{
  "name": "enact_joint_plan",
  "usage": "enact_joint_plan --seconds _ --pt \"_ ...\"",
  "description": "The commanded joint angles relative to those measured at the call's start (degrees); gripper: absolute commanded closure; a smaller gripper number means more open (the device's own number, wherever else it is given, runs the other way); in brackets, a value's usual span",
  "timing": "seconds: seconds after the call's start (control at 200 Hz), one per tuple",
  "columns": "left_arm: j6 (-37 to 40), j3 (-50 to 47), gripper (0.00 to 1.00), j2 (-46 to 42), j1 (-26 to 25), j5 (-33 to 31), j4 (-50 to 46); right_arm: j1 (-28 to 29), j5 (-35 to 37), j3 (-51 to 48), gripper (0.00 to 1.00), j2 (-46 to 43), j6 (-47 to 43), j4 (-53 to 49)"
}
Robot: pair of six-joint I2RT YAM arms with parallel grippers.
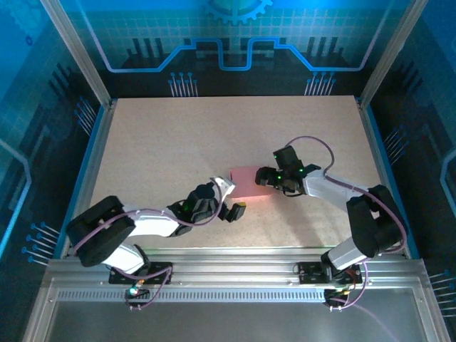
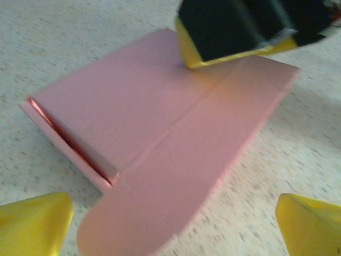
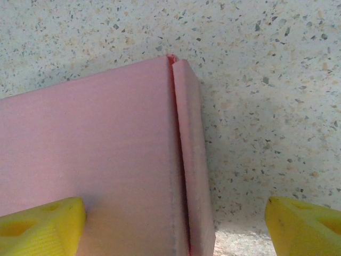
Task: Fold the paper box
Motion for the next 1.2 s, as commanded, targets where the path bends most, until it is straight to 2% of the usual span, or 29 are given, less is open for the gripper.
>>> enact_joint_plan --seconds 0.0,0.055,0.115,0.155,0.24,0.34,0.44,0.595,0.685,0.84,1.001,1.196 --pt "-5.9 -3.1 0.01 -6.6 2.4 12.0 -4.6 -0.1 0.0 1.4 0.11 0.9 0.0 0.1" --pt "-9.8 -3.6 0.01 -10.3 3.9 14.0 -4.4 -0.7 -0.8 1.5 0.11 0.8 -0.8 0.5" --pt "-14.6 -3.5 0.01 -13.0 5.7 13.3 -4.7 -1.4 -2.8 1.7 0.09 1.2 -3.1 1.1" --pt "-18.4 -2.7 0.01 -13.3 7.7 12.9 -5.2 -1.8 -3.9 2.0 0.00 1.6 -4.7 0.9" --pt "-28.1 1.4 0.01 -12.0 11.7 10.3 -10.3 -2.3 -5.2 4.7 0.00 2.8 -7.0 -0.5" --pt "-29.8 7.6 0.01 -8.6 12.0 4.4 -17.3 -2.8 -6.4 5.9 0.00 3.9 -8.6 -0.5" --pt "-29.5 14.5 0.02 -3.4 11.9 3.3 -24.5 -3.4 -9.1 7.1 0.00 4.9 -8.9 -1.5" --pt "-31.6 18.6 0.08 4.0 12.0 4.2 -25.7 -3.6 -10.6 7.6 0.13 6.2 -8.9 -2.3" --pt "-33.8 19.5 0.23 8.0 12.0 5.8 -23.9 -4.1 -13.1 7.2 0.15 7.2 -8.8 -0.6" --pt "-36.0 21.3 0.33 13.4 12.0 8.1 -21.2 -4.9 -17.0 6.8 0.22 9.4 -7.8 1.6" --pt "-36.8 22.9 0.48 16.7 11.9 10.6 -20.0 -4.9 -17.8 5.8 0.32 10.3 -7.4 2.2" --pt "-36.3 24.9 0.52 18.9 11.9 13.2 -20.5 -4.1 -19.0 5.0 0.41 11.0 -7.3 2.9"
